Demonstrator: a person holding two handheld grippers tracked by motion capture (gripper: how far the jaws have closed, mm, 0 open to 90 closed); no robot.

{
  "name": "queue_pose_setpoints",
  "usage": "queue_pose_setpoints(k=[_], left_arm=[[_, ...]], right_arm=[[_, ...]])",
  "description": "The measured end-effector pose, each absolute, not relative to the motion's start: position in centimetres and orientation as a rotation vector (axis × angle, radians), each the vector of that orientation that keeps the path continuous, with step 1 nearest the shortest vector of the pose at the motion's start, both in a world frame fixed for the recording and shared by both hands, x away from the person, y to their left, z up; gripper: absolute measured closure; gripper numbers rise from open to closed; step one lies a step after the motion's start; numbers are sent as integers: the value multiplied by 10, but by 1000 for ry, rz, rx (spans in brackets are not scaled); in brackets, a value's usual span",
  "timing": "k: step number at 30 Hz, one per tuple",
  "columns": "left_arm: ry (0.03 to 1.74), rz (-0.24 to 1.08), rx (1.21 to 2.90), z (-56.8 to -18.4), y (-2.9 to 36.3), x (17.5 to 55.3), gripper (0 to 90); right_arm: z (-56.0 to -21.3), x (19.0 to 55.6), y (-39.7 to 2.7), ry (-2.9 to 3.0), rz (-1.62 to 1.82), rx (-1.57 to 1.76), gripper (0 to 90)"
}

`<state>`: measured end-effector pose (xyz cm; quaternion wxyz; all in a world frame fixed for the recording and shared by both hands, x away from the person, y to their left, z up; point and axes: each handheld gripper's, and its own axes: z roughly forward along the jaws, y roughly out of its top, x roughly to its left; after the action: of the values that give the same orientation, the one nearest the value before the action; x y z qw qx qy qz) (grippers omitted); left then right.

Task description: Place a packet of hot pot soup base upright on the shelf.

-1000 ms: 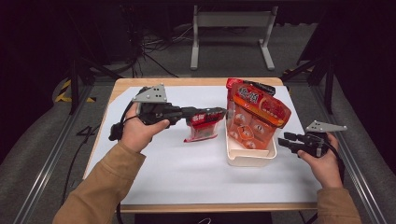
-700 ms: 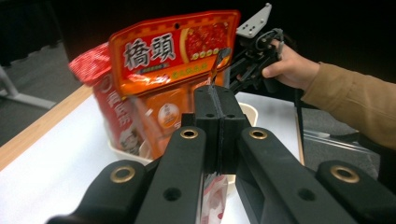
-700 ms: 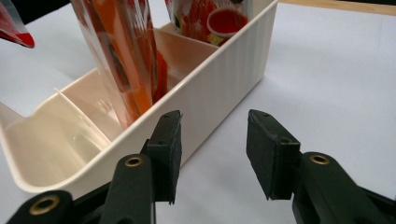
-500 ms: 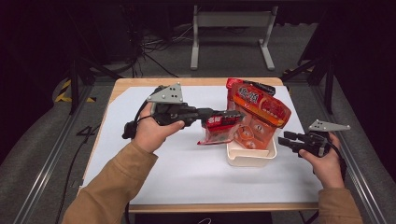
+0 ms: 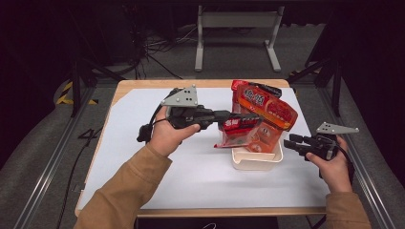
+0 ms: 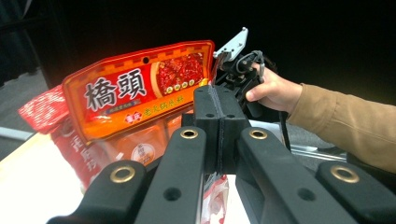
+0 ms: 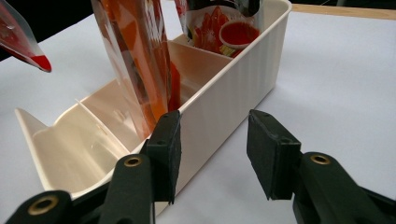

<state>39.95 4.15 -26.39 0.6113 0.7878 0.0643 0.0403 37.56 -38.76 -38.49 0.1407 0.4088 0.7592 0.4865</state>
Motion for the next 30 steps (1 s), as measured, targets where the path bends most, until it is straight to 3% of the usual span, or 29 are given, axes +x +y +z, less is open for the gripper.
queue_pose_setpoints(k=[30], left_arm=[[94,79,1839,-289,-15,407,900]], right_arm=[[-385,375,-393,2166,1437,1190,545]])
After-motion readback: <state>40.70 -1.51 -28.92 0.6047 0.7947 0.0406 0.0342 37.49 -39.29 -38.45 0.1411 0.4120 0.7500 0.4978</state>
